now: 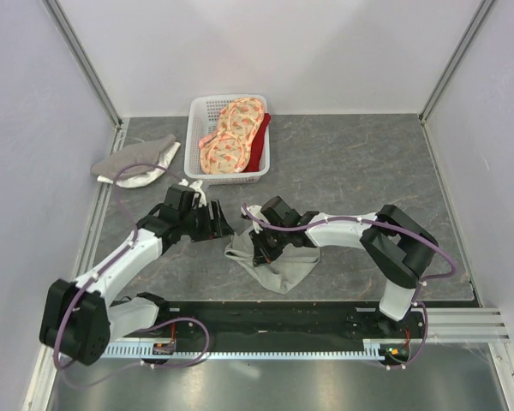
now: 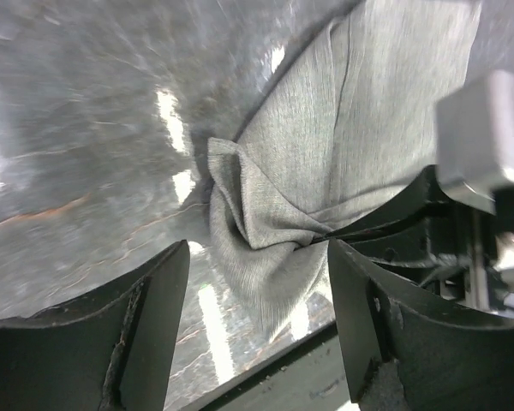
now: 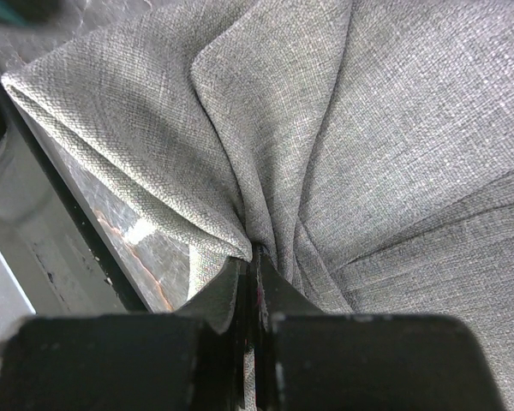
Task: Fold the napkin, place the utensils inside, and roll it up
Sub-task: Roll the napkin with the utensil
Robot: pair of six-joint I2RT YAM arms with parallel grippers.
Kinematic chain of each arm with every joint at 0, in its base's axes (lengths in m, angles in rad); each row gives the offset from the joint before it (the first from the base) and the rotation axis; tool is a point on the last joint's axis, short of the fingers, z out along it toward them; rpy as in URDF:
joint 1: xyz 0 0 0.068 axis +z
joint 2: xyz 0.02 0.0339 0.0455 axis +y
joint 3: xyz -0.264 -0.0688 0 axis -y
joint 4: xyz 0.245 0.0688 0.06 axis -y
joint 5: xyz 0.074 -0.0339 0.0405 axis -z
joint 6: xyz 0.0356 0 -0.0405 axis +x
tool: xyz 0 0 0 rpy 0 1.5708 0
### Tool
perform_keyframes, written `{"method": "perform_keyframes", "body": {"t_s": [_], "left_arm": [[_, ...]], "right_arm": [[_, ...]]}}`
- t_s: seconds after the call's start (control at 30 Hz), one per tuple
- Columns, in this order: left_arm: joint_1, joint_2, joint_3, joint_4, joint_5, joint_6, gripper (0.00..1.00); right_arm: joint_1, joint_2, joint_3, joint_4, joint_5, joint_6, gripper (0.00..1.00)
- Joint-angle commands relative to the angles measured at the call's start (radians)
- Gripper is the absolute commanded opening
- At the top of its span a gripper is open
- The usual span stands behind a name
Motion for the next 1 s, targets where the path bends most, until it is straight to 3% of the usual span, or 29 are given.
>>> {"method": "perform_keyframes", "body": {"t_s": [0.0, 0.17, 0.3, 0.5, 0.63, 0.97], "left_arm": [[0.003, -0.128, -0.035, -0.078, -0.117, -0.005, 0.70], [0.001, -0.226, -0.068, -0.131, -0.026, -0.057, 0.55], [0.003, -0.217, -0.110, -0.128, 0.156, -0.121, 0.28], [0.000, -0.222, -0.162, -0.108, 0.232, -0.141, 0.13], [0.000, -0.190, -0.189, -0.082, 0.245, -0.137, 0.10], [-0.009, -0.065, -0.190, 0.195, 0.290, -0.203, 0.10]], "right_arm": [[0.004, 0.095, -0.050, -0.094, 0.137, -0.038, 0.00], [0.004, 0.095, -0.053, -0.092, 0.137, -0.038, 0.00], [0.004, 0.089, -0.055, -0.094, 0.138, -0.037, 0.00], [0.004, 0.087, -0.055, -0.100, 0.141, -0.041, 0.00], [0.004, 0.089, -0.050, -0.100, 0.141, -0.041, 0.00], [0.004, 0.096, -0.058, -0.105, 0.144, -0.040, 0.00]]}}
